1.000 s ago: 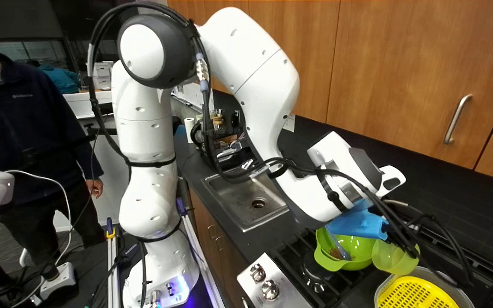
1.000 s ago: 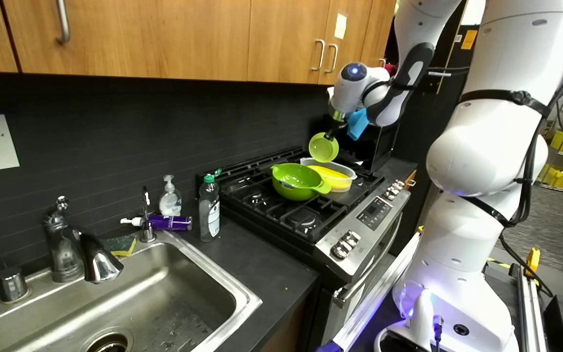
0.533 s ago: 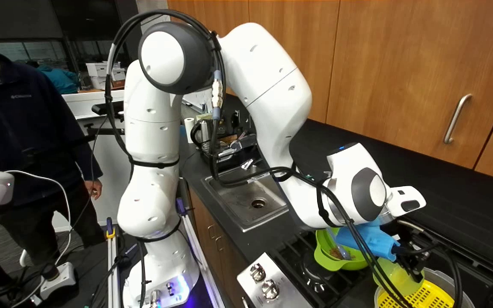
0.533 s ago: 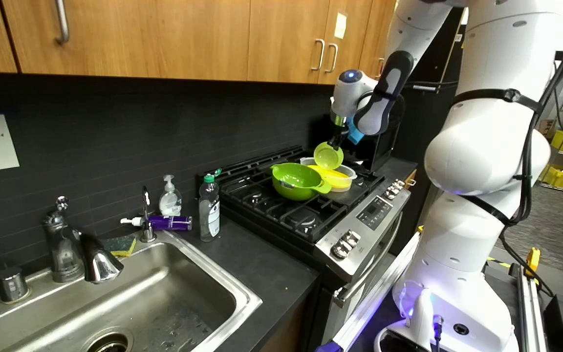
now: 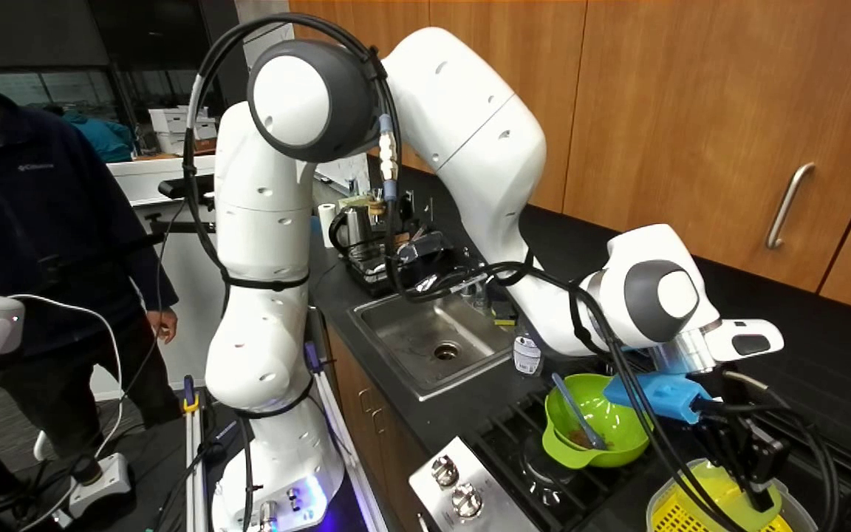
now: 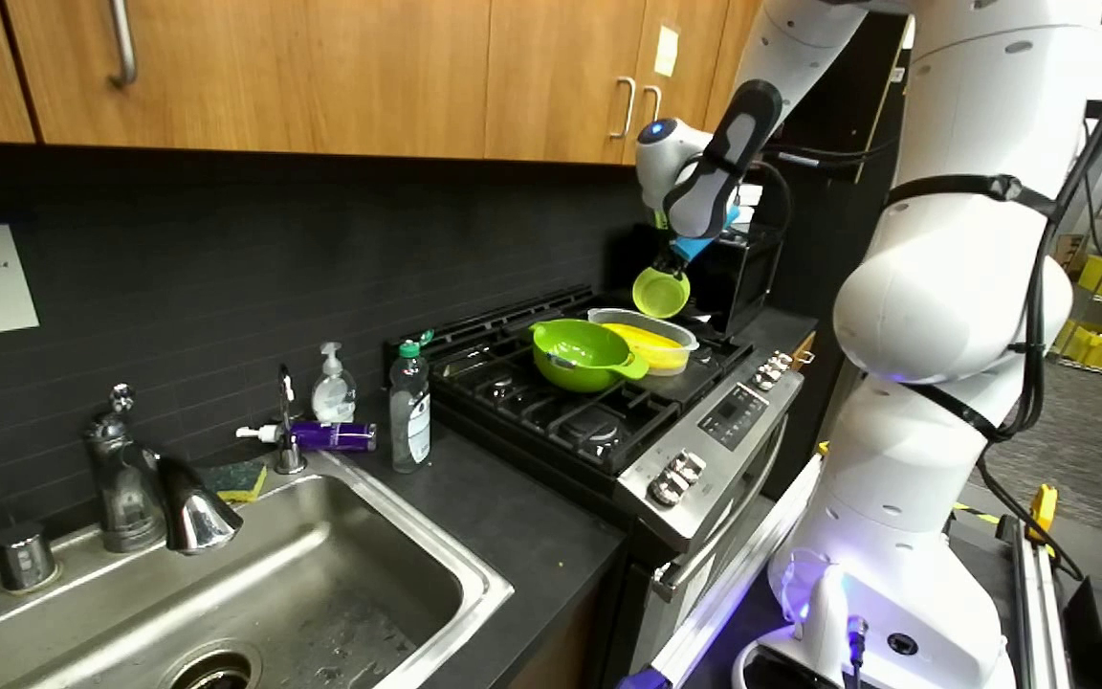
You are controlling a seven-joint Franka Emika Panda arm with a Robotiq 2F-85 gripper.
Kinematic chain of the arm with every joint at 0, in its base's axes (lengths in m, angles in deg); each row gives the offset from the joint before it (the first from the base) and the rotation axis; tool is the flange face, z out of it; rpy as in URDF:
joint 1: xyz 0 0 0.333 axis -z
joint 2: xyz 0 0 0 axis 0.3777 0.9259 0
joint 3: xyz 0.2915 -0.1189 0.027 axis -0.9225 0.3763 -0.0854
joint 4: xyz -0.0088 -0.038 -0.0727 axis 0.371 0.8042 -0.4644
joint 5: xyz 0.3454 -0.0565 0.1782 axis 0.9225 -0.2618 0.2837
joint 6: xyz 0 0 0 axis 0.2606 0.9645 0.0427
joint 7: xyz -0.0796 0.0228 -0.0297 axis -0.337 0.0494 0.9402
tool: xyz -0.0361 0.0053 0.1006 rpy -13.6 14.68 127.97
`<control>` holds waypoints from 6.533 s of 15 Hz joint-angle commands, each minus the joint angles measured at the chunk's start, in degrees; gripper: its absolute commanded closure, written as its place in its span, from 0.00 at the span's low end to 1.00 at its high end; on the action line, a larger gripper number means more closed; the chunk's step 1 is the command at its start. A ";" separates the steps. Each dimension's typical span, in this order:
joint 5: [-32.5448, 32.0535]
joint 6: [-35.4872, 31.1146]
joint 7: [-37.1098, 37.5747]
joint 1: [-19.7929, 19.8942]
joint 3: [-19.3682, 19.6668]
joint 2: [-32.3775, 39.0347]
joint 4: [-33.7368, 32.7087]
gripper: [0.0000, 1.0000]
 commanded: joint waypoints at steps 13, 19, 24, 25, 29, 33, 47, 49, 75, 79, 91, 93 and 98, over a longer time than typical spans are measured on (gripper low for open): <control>25.80 -27.52 -37.71 14.68 -14.21 5.70 1.65 0.99; 37.80 -22.78 -53.95 32.90 -35.10 9.14 -1.46 0.99; 43.99 -13.24 -58.46 40.79 -42.03 11.06 -5.78 0.99; 45.67 -11.04 -58.77 41.97 -42.83 11.39 -6.62 0.99; 56.22 -6.41 -64.39 38.94 -38.66 11.92 -9.38 0.99; 60.60 -3.40 -65.43 35.42 -34.21 12.43 -11.16 0.99; 64.43 1.72 -62.37 29.59 -26.45 12.41 -12.74 0.99; 65.53 7.13 -61.64 29.20 -24.57 12.78 -14.94 0.99; 72.16 29.62 -55.59 27.86 -19.23 23.19 -32.71 0.26; 71.42 28.55 -55.83 27.41 -18.87 23.20 -32.09 0.26; 71.41 28.55 -55.82 27.45 -18.88 23.35 -32.16 0.26; 71.41 28.55 -55.82 27.45 -18.88 23.35 -32.16 0.26; 71.41 28.56 -55.82 27.45 -18.88 23.35 -32.17 0.26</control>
